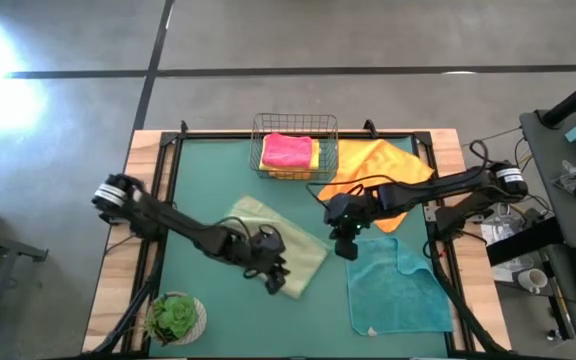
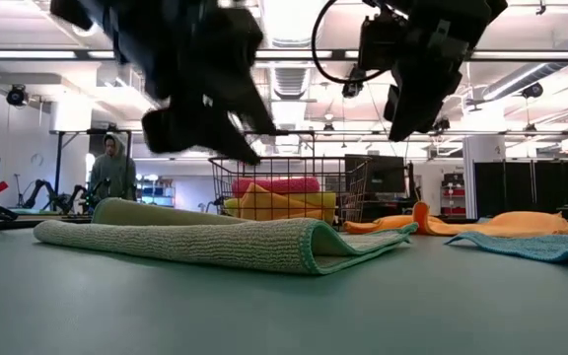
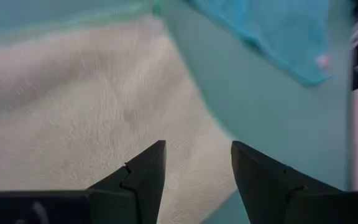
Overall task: Fold microfiber towels
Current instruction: Fold the green microfiber towel
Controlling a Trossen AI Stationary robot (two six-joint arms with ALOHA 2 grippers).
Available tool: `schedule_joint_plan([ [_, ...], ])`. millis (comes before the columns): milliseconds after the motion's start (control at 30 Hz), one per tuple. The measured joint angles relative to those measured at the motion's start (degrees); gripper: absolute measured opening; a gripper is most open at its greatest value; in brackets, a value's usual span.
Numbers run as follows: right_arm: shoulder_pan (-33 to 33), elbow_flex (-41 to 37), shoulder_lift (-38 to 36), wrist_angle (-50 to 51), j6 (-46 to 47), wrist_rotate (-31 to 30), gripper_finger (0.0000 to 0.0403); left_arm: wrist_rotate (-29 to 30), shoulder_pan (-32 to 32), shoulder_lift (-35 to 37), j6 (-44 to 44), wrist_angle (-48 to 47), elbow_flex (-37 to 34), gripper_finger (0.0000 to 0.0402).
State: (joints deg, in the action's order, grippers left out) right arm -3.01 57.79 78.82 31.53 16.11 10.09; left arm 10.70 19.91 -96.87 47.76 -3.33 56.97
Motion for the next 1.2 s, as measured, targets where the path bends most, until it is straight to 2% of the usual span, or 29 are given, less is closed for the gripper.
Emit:
schedule_joint_plan([
  [200,0.0,-0.2,0.8,1.0,-2.4,0.0,0.0008,-0.1,0.4,-8.6,0.0,0.6,4.9,0.0166],
  [433,0.0,-0.4,0.8,2.7,-3.3,0.2,0.0009,-5.2,0.8,-13.0,0.2,-2.2,8.5,0.0166],
  [667,0.0,-0.8,0.8,2.7,-3.6,0.2,0.0009,-7.5,2.0,-11.7,2.5,-14.0,8.6,0.0166],
  [900,0.0,-0.9,0.9,2.4,-4.0,-0.2,0.0009,-10.6,3.0,-9.4,-1.6,-29.4,8.7,0.0166],
  [1200,0.0,-1.0,1.1,1.9,-3.2,-1.3,0.0009,-10.9,3.1,-6.5,-6.1,-46.4,8.9,0.0166],
])
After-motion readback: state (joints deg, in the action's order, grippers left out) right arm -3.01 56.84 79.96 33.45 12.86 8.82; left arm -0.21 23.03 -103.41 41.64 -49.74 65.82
